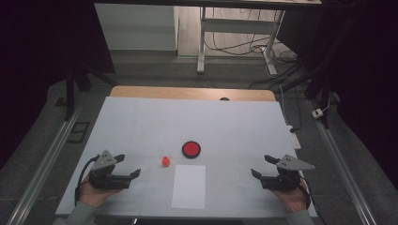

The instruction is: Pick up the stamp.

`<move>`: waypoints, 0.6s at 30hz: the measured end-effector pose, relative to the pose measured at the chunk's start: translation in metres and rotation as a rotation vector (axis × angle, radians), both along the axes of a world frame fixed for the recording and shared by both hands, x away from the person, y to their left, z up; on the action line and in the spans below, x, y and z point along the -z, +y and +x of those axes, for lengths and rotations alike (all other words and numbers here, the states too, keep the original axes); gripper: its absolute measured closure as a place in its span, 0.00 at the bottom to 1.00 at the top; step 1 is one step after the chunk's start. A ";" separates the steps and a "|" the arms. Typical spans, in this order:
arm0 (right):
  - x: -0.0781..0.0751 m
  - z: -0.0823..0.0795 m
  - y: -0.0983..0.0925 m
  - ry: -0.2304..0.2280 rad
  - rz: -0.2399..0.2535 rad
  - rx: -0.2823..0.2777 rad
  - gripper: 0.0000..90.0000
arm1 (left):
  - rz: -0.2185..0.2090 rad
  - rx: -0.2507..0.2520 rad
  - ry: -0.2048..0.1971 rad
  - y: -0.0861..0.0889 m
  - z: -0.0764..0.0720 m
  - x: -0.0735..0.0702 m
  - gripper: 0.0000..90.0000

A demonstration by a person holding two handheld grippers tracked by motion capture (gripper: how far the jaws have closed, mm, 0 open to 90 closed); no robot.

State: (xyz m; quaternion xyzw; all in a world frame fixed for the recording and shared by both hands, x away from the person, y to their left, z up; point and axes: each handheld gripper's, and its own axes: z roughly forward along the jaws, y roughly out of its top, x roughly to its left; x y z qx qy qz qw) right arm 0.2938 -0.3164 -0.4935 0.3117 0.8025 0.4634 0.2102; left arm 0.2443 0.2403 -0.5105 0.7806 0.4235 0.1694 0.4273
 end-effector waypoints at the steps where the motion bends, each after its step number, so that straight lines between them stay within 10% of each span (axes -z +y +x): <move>1: 0.001 0.000 0.000 -0.001 0.007 0.003 0.23 | 0.000 0.000 0.000 0.000 0.000 0.000 0.16; 18: -0.001 0.000 0.004 -0.027 -0.030 -0.006 0.28 | -0.021 -0.019 0.002 -0.001 0.002 0.000 0.18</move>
